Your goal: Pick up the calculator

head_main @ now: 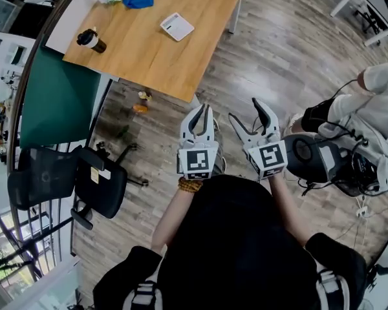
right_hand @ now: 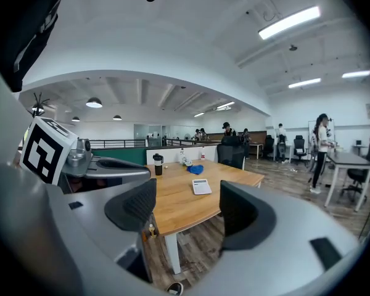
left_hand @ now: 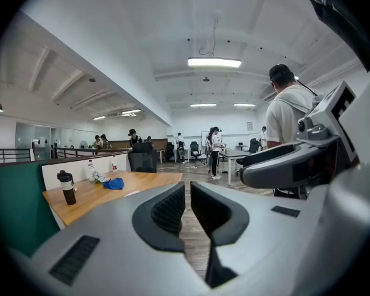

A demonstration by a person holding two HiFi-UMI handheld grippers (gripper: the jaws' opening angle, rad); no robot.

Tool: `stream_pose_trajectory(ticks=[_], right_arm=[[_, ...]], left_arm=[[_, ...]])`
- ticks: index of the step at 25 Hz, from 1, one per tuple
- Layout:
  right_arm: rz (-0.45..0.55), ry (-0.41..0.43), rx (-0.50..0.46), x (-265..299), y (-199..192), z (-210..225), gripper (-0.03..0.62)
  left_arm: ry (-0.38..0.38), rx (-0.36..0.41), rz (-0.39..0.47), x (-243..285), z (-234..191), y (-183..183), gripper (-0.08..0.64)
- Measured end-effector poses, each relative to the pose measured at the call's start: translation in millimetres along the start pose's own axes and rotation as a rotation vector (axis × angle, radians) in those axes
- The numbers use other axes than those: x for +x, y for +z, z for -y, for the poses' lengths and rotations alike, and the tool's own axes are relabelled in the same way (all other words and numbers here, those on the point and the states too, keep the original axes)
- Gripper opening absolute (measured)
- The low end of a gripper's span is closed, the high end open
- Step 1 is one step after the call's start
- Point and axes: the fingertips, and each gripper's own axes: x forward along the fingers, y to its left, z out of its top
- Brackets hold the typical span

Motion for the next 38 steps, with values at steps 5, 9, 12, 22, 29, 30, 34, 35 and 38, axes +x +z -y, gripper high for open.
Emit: stream_pose_trajectory(ticks=[5, 9, 12, 22, 29, 30, 34, 35, 38], right_arm=[[-0.014, 0.0, -0.024, 37.3, 15.5, 34.7, 0.328], [-0.037, 0.006, -0.041, 65.4, 27.7, 56.4, 0.328], [-0.049, 0.015, -0.05, 89.9, 37.9, 68.7, 0.328], [-0.122, 0.074, -0.189, 172.4, 47.7, 90.9, 0.33], [-0.129, 0.118, -0.179, 202.4, 37.3, 108.4, 0.33], [-0.13, 0.124, -0.173, 206.9, 34.7, 113.9, 0.33], [-0.146, 0.171, -0.198, 232.2, 32.0, 141.7, 0.33], [-0.146, 0.19, -0.207, 239.6, 34.5, 149.3, 0.33], [-0.141, 0.256, -0.22, 259.9, 42.3, 174.5, 0.33]], left_arm=[[-0.01, -0.002, 0.009, 54.6, -18.2, 12.2, 0.048], [-0.003, -0.029, 0.013, 90.7, -34.6, 17.8, 0.048], [0.007, -0.05, 0.011, 114.5, -48.8, 17.9, 0.048], [0.04, -0.021, 0.016, 185.5, -105.5, 23.7, 0.048], [0.096, -0.021, -0.034, 207.8, -127.5, 11.3, 0.048], [0.104, -0.021, -0.04, 212.1, -127.7, 9.5, 0.048], [0.16, -0.029, -0.068, 240.5, -131.3, 3.6, 0.048], [0.178, -0.033, -0.073, 249.5, -133.2, 3.8, 0.048], [0.235, -0.058, -0.08, 277.9, -136.5, 9.1, 0.048]])
